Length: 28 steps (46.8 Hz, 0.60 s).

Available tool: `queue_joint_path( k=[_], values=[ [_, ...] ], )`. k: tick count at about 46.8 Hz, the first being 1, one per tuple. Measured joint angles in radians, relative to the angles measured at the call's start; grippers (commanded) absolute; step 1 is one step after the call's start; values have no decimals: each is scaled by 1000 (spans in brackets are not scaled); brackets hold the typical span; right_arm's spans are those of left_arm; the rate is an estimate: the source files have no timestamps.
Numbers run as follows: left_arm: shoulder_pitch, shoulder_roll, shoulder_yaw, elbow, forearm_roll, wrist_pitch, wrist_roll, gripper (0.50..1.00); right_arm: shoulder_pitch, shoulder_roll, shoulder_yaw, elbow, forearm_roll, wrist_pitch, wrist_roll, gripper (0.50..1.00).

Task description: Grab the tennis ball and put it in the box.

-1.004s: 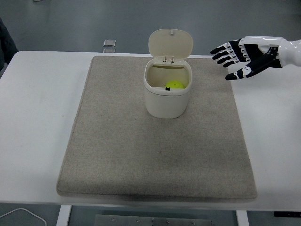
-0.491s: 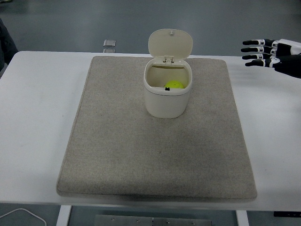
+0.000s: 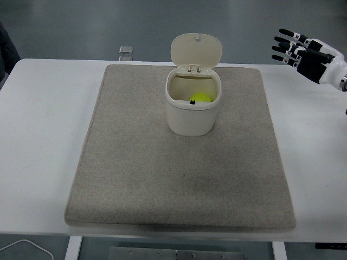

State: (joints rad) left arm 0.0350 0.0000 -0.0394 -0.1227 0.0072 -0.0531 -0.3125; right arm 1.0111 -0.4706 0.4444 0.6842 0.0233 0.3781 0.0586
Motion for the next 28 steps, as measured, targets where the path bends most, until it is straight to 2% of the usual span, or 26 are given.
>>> queue_joint_path(
  k=[8, 18, 28],
  values=[
    [0, 0, 1, 0, 0, 0, 0, 992, -33, 57, 94, 0, 1, -43, 0, 909],
    [0, 0, 1, 0, 0, 1, 0, 992, -43, 78, 153, 0, 3, -127, 0, 911],
    [0, 0, 0, 0, 0, 1, 0, 992, -49, 115, 178, 0, 3, -162, 0, 911]
  ],
)
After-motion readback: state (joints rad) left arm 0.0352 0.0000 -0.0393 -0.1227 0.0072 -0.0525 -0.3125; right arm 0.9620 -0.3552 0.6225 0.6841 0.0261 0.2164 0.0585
